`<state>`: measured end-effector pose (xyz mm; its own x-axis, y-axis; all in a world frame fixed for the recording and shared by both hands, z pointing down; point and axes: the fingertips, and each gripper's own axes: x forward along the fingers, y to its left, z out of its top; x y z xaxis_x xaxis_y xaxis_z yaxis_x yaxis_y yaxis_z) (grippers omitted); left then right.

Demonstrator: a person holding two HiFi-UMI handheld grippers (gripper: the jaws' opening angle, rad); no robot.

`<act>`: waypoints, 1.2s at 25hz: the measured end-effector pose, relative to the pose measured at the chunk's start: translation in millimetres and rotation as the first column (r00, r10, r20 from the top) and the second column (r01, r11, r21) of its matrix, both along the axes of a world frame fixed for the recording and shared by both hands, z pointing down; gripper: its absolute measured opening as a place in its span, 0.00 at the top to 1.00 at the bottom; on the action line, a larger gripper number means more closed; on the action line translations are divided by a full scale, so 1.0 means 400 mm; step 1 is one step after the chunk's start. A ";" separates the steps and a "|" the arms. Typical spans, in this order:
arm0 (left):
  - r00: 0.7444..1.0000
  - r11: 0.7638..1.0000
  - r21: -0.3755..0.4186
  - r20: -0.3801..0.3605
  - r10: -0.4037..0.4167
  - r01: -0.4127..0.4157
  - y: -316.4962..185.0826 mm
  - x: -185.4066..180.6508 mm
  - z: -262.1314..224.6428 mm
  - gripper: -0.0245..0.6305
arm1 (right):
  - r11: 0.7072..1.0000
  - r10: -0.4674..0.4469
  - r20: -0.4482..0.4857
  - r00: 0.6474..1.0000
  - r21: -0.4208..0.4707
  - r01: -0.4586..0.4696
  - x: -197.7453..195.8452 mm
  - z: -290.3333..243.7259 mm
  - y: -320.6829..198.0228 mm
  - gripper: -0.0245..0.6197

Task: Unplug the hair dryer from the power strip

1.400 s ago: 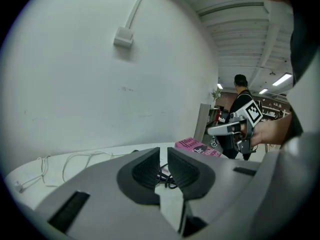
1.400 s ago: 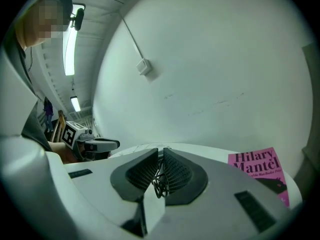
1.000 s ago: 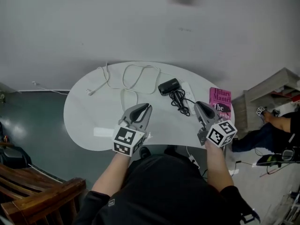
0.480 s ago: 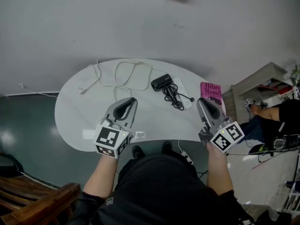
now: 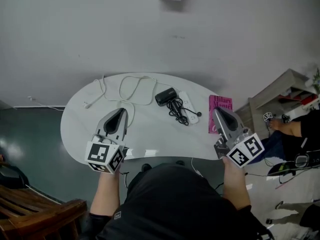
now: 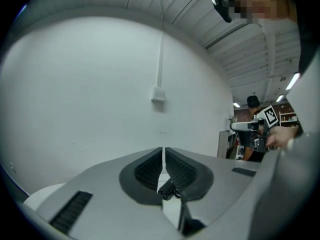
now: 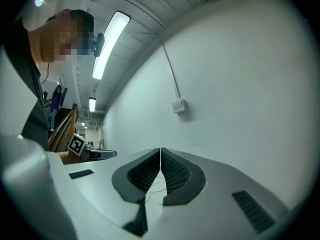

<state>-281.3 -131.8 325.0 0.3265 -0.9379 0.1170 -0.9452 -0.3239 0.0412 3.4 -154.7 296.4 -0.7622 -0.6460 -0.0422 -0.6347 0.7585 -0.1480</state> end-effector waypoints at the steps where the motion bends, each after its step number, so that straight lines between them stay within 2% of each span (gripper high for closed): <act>1: 1.000 1.000 0.001 0.004 -0.012 0.012 -0.003 0.002 -0.002 0.92 | 1.000 0.000 -0.003 1.000 0.000 0.000 0.011 0.008 0.000 0.91; 5: 0.998 0.998 -0.003 0.015 -0.060 0.060 -0.036 0.004 -0.004 0.92 | 0.999 -0.030 0.052 0.998 -0.020 0.031 0.039 0.033 -0.020 0.91; 12: 0.999 0.999 -0.026 0.023 -0.047 0.048 -0.041 0.060 0.012 0.92 | 0.994 -0.094 0.057 0.994 -0.046 0.096 0.013 0.076 -0.024 0.91; 18: 0.998 0.997 -0.050 0.009 -0.062 0.063 -0.054 0.060 0.039 0.92 | 0.996 -0.074 0.050 0.996 -0.039 0.076 0.015 0.078 -0.054 0.91; 23: 0.999 0.999 -0.038 0.019 -0.027 0.027 -0.066 0.094 0.032 0.92 | 0.999 -0.040 0.027 0.999 -0.009 0.041 0.017 0.071 -0.073 0.91; 30: 0.999 1.000 -0.031 0.033 -0.004 0.005 -0.076 0.110 0.031 0.92 | 0.999 -0.002 0.036 0.999 -0.037 0.003 0.028 0.091 -0.088 0.91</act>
